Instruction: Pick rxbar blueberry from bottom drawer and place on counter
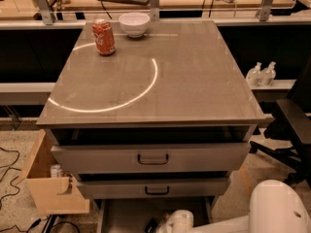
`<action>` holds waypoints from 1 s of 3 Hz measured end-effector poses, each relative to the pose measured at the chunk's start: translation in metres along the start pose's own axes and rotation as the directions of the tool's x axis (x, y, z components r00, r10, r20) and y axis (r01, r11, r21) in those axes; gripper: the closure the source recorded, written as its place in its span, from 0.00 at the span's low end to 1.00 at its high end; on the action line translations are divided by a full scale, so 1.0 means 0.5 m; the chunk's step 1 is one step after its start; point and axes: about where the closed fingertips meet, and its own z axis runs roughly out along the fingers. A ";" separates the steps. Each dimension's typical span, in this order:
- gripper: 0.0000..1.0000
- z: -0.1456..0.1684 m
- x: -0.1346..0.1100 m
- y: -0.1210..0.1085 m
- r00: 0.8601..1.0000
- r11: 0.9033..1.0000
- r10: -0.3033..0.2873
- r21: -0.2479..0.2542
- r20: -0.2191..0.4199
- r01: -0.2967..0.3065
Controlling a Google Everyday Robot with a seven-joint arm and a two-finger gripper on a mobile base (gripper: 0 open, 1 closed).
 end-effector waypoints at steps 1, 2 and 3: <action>0.00 0.024 0.011 -0.009 1.000 1.000 0.021 0.004 -0.004 -0.021; 0.00 0.049 0.023 -0.016 0.999 0.999 0.036 -0.002 -0.018 -0.036; 0.00 0.064 0.027 -0.015 0.999 0.999 0.041 -0.006 -0.030 -0.041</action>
Offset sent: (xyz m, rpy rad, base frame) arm 0.0088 -0.0061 -0.0374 -0.0106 0.0370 -0.0408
